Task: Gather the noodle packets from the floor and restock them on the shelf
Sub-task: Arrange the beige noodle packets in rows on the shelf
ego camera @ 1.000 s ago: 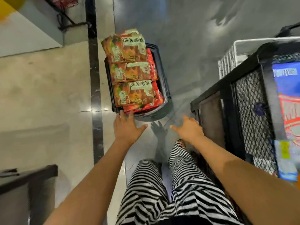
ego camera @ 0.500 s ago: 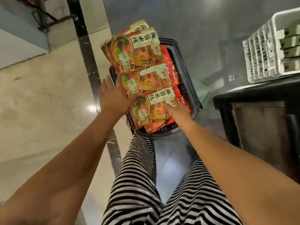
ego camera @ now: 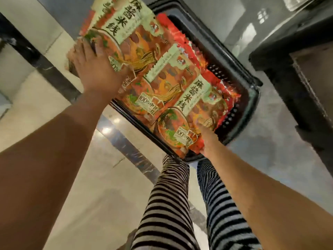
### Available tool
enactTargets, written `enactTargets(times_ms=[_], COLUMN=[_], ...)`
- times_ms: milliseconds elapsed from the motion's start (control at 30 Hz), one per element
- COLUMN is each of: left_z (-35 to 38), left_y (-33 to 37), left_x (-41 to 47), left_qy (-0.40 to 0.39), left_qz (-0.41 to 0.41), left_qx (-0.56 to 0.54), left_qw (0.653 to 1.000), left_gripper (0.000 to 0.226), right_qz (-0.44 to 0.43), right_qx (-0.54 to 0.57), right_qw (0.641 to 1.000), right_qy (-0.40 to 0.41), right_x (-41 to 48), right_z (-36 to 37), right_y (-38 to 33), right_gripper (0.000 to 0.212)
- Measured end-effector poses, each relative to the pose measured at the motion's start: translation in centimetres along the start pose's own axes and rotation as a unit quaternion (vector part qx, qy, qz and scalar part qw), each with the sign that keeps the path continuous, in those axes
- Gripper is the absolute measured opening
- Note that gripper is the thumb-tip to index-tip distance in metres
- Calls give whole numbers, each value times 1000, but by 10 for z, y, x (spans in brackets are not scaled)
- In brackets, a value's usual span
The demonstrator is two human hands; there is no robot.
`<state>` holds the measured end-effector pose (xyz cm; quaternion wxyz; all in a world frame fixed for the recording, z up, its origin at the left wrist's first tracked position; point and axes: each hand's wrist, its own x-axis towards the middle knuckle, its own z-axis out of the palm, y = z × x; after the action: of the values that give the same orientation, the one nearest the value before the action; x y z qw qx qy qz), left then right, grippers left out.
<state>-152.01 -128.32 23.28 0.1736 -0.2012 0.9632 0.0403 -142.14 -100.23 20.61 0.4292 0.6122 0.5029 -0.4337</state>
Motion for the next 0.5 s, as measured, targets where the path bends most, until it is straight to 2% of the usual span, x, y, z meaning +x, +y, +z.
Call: enactTargets(times_ms=[67,100,200,333,433,467,500], left_z=[1,-2,-8,-6,1,3,4], left_y=[0,0,1,4,12,13,16], left_x=[16,22,37,35,24,21,19], left_qy=[0,3,-20,-102,-131,-153,-173], left_qz=[-3,-5,-30,-45,-71,-91,-109], left_qx=[5,6,-18,-106,-238,-277,-309], left_qw=[1000,1000,999,988,960,944,929], left_gripper=[106,107,109,108,104,108,112], right_qz=[1,7,-14,9,-4,-7,-8], right_qx=[18,23,62,37,0,20,-22], right_qw=[999,999,998,990,990,991,991], right_qy=[31,36,17,133,138,132,130], right_x=[7,10,16,8,0,-5,-5], right_z=[7,8,11,23,36,43,48], right_y=[5,9,15,19,28,29,32], right_gripper=[103,106,81,112,94,89,93])
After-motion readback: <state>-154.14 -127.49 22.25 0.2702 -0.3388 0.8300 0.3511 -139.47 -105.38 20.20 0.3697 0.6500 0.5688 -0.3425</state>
